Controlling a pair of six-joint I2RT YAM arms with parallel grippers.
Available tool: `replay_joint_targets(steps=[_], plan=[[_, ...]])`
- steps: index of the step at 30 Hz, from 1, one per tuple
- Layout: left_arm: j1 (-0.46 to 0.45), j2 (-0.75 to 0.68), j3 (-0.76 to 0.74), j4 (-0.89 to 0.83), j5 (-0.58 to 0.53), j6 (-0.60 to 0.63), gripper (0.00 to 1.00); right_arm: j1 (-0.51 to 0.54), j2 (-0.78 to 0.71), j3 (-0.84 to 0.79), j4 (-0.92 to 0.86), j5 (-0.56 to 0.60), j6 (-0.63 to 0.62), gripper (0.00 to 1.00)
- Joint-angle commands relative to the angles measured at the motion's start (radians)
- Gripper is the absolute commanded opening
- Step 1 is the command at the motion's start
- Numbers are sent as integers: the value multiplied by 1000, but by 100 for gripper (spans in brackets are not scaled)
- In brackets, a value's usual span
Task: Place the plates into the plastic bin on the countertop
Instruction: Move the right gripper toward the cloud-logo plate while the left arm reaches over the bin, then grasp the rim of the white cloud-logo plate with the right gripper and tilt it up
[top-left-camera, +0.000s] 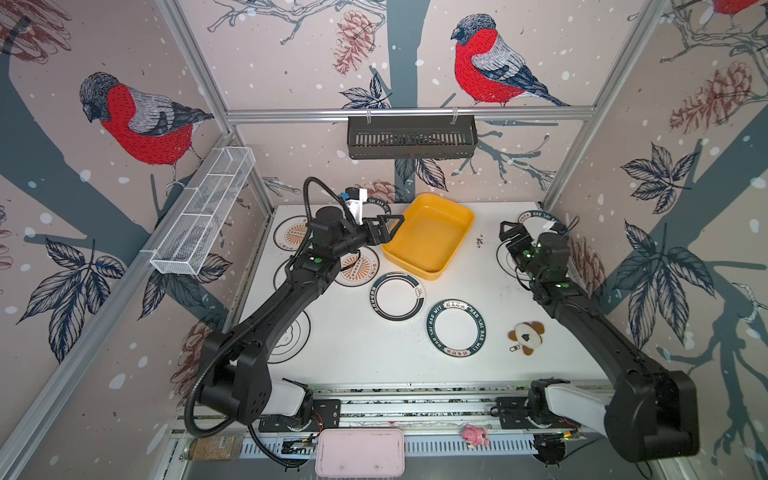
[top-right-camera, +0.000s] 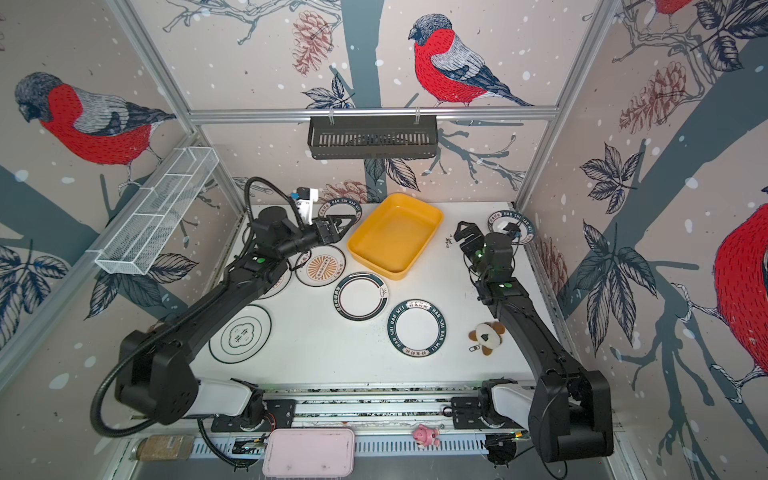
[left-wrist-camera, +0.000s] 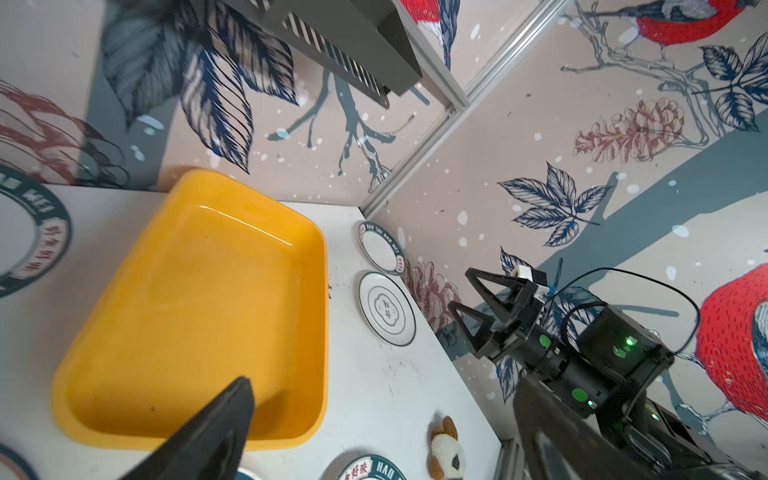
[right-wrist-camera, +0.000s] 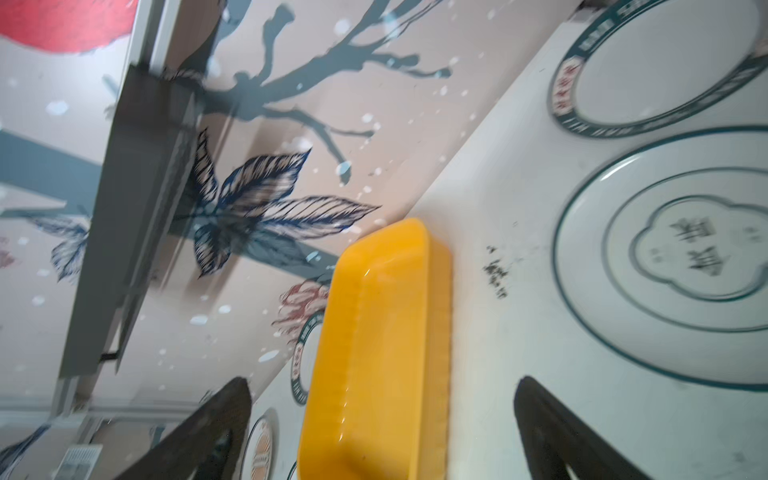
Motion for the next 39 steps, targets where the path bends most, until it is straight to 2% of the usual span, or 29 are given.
replay_joint_targets(steps=[1,7,12,16,23,29,31,34,39], plan=[[-59,91,104,-72,17,34,98,-116,-4,-22,-70,-163,-23,99],[-216,307,352,-233,-21,130,98,-337,48,-116,-70,-396,-100,100],[-298,452,498,-287,-44,136,97,-430,173,-144,-14,-534,-125,99],[-340,502,530,-270,-88,126,97,-448,250,-142,17,-548,-149,100],[-346,538,558,-240,-98,84,97,-504,369,-158,56,-624,-131,98],[-344,558,575,-245,-104,112,97,-537,441,-180,159,-640,-104,96],[-344,569,597,-278,-99,140,97,-540,474,-195,255,-643,-62,95],[-343,576,605,-283,-97,153,97,-540,542,-198,359,-659,4,89],[-338,572,612,-311,-124,190,97,-538,655,-190,493,-668,113,73]])
